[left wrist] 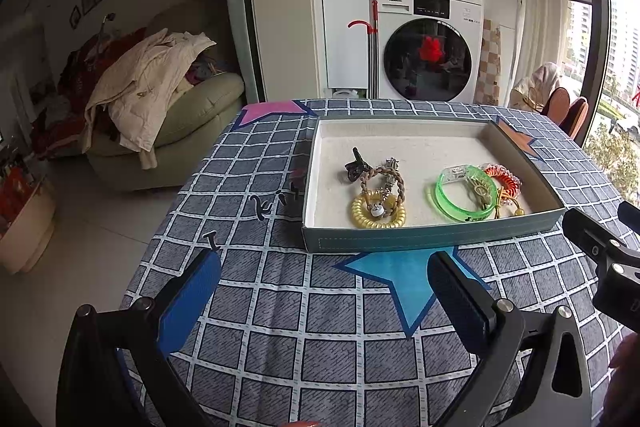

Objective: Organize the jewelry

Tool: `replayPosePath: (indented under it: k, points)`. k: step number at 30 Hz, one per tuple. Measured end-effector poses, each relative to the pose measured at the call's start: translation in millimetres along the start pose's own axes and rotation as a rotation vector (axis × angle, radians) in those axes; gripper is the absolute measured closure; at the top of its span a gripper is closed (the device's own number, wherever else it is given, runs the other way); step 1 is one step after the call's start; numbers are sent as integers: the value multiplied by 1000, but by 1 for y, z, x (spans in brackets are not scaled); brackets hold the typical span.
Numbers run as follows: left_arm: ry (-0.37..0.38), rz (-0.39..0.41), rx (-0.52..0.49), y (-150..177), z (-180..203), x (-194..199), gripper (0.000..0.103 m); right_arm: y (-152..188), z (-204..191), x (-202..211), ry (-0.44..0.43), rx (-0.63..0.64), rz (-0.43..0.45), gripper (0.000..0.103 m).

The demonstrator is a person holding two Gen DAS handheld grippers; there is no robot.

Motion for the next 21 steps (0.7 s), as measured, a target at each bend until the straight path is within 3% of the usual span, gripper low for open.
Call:
replayPosePath:
  k: [21]
  points:
    - [12, -17, 1, 2, -2, -2, 0, 1, 0, 0, 0, -2, -2, 0]
Point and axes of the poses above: each gripper's, at about its wrist camera, not at the fingertips, and x roughly against the way its jaws point, z to its right, y to its underside, the point moved 1 cm from there along -x, roughly the way its jaws point, and after that the axes turned 9 degrees about -y, right-handed, at the moved point
